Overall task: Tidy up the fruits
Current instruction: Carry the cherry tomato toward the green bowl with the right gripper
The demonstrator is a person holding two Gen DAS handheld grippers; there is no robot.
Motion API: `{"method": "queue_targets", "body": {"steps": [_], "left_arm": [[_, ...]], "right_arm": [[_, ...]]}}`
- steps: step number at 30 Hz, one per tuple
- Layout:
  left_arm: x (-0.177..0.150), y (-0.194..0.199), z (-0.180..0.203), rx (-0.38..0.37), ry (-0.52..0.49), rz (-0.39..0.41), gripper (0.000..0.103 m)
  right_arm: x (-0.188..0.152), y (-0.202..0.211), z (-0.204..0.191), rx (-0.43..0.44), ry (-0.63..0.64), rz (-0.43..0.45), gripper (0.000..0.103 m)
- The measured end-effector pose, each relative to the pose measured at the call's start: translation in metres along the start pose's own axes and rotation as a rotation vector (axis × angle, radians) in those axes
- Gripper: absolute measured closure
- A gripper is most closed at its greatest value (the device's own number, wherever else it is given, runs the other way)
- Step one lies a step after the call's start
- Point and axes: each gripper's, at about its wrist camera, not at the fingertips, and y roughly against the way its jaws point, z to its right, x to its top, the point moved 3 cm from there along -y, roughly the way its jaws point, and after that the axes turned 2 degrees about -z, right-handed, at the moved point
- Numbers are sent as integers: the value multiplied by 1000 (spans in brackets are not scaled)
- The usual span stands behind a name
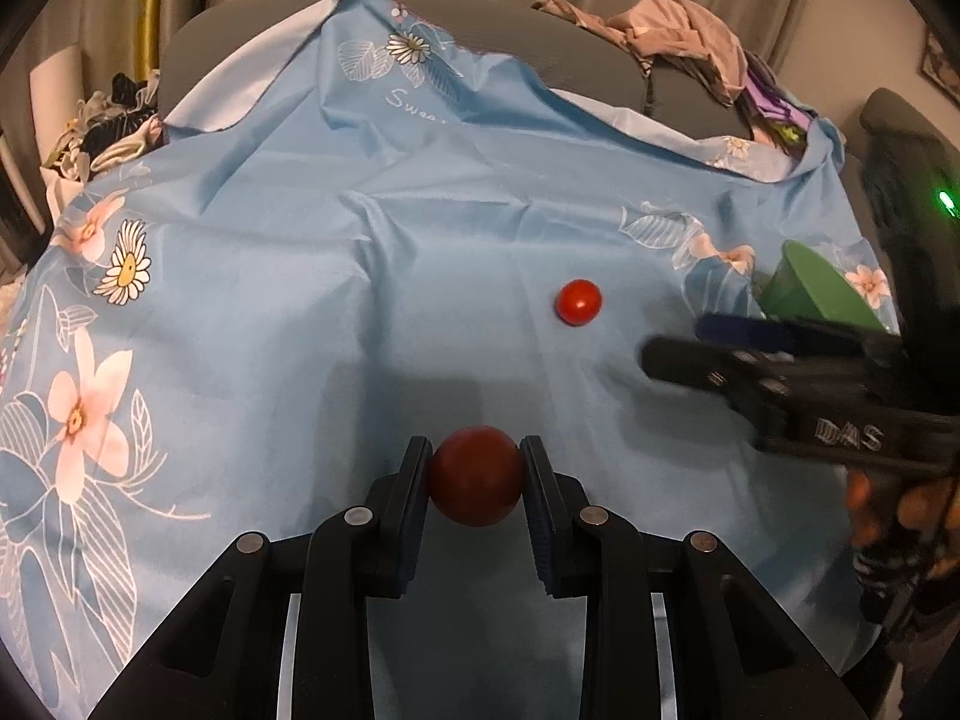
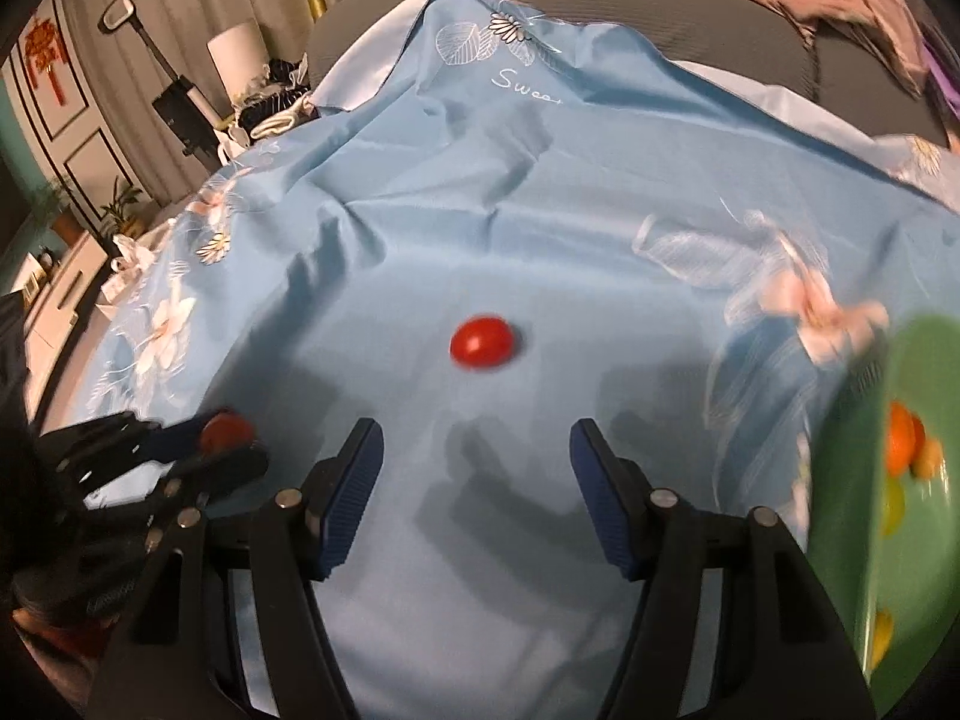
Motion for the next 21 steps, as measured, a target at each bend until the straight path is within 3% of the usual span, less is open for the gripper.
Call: {"method": "queue_targets", "body": {"steps": [13, 16, 21], "left_arm": [[16, -9, -7, 3, -5, 6, 73], [16, -10, -7, 5, -9, 5, 73], [16, -9, -6, 18, -14, 4, 73]], "right_arm": [[33, -58, -7, -59, 72, -63, 57], [34, -59, -8, -107, 103, -50, 72], [30, -53, -5, -101, 92, -48, 72]]}}
